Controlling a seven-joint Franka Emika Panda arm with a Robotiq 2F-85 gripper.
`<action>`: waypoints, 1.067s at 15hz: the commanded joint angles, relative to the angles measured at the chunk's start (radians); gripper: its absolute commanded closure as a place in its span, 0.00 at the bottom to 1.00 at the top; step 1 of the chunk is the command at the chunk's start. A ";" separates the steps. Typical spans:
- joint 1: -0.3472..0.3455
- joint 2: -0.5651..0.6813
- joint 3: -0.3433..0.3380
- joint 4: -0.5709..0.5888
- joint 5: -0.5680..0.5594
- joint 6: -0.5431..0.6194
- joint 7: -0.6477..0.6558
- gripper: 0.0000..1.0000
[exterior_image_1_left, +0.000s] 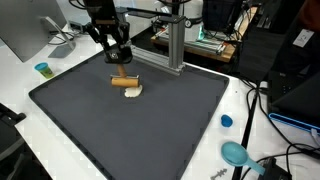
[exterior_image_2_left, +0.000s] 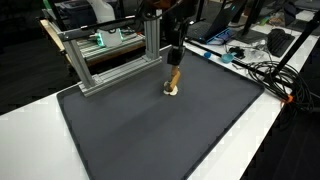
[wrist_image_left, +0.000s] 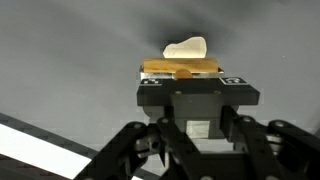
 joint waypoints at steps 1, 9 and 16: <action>-0.002 0.002 0.006 0.002 -0.002 -0.003 0.005 0.54; 0.034 -0.111 0.074 -0.166 -0.076 -0.009 -0.275 0.79; 0.064 -0.111 0.070 -0.138 -0.176 -0.076 -0.392 0.79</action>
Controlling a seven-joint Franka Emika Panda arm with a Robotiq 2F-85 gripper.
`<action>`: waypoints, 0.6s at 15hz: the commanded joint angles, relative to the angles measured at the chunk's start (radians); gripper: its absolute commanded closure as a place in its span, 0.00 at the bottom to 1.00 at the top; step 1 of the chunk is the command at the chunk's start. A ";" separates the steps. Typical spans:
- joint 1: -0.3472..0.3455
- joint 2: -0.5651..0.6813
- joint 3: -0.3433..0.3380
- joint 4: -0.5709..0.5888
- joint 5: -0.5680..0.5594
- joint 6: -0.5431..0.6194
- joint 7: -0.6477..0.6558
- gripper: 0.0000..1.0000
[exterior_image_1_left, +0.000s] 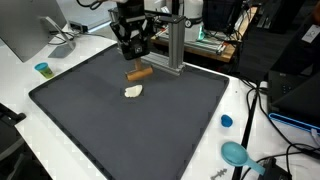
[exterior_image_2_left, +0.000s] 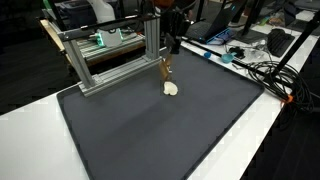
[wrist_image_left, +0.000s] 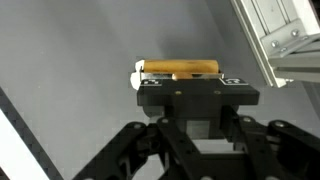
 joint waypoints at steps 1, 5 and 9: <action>0.004 -0.004 -0.008 0.002 -0.001 -0.002 -0.007 0.54; 0.006 0.010 -0.007 0.001 -0.001 -0.001 -0.002 0.79; -0.020 0.067 -0.003 0.067 0.050 0.025 -0.169 0.79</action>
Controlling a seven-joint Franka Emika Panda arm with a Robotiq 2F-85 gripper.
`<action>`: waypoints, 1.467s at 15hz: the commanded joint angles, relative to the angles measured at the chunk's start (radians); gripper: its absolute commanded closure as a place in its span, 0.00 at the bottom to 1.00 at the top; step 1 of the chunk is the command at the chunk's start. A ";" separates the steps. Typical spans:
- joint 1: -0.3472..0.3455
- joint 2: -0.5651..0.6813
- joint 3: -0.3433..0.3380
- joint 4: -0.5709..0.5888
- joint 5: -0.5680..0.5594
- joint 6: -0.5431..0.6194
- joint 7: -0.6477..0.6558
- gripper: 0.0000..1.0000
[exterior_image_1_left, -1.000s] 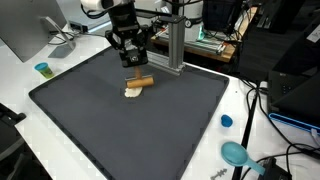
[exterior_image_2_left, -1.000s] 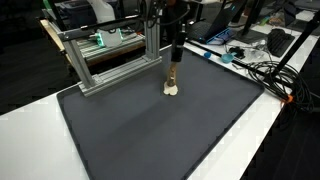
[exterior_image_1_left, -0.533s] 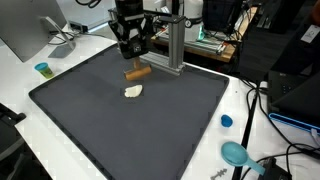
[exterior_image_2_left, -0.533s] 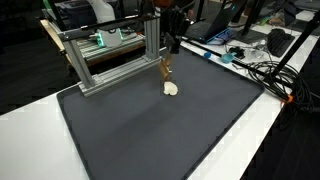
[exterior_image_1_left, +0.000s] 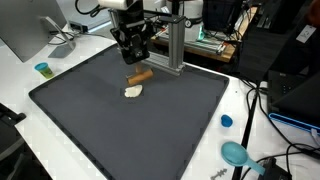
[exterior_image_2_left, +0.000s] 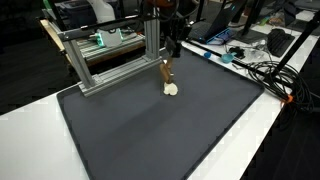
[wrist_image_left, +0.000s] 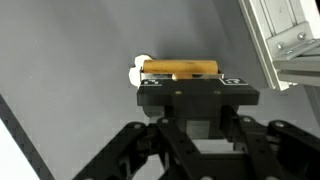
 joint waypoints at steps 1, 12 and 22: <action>-0.021 0.050 -0.002 0.092 0.028 -0.029 -0.136 0.79; -0.050 0.196 -0.002 0.235 0.049 -0.063 -0.238 0.79; -0.043 0.253 0.023 0.197 0.080 0.101 -0.215 0.79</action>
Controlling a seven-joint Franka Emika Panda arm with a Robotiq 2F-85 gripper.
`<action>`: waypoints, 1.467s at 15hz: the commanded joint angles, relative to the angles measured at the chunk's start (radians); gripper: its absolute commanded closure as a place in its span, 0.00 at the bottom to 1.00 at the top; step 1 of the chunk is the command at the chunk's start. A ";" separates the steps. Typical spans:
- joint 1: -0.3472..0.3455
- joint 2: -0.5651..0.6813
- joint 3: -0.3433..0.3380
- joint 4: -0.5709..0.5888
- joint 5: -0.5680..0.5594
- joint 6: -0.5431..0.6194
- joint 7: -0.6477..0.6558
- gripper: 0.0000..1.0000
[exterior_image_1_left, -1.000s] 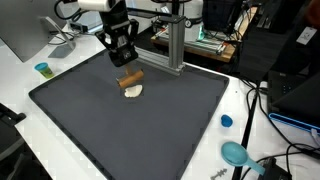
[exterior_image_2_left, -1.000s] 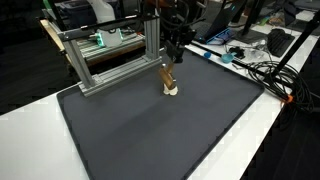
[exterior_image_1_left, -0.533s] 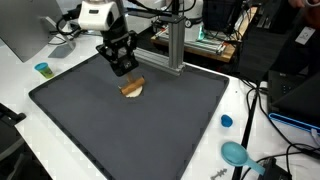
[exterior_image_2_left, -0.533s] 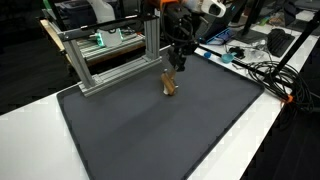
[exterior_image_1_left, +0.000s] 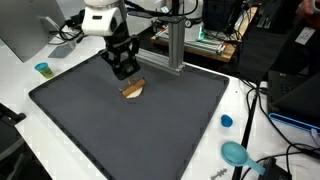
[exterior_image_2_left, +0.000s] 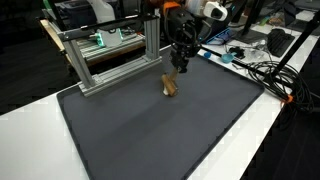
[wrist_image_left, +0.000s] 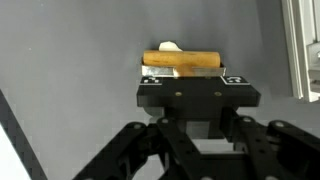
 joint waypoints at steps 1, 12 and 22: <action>-0.001 0.043 0.021 -0.016 0.050 0.138 -0.003 0.79; 0.016 -0.003 0.028 -0.045 0.090 0.179 0.039 0.79; 0.082 -0.146 0.011 -0.106 -0.076 0.036 0.192 0.79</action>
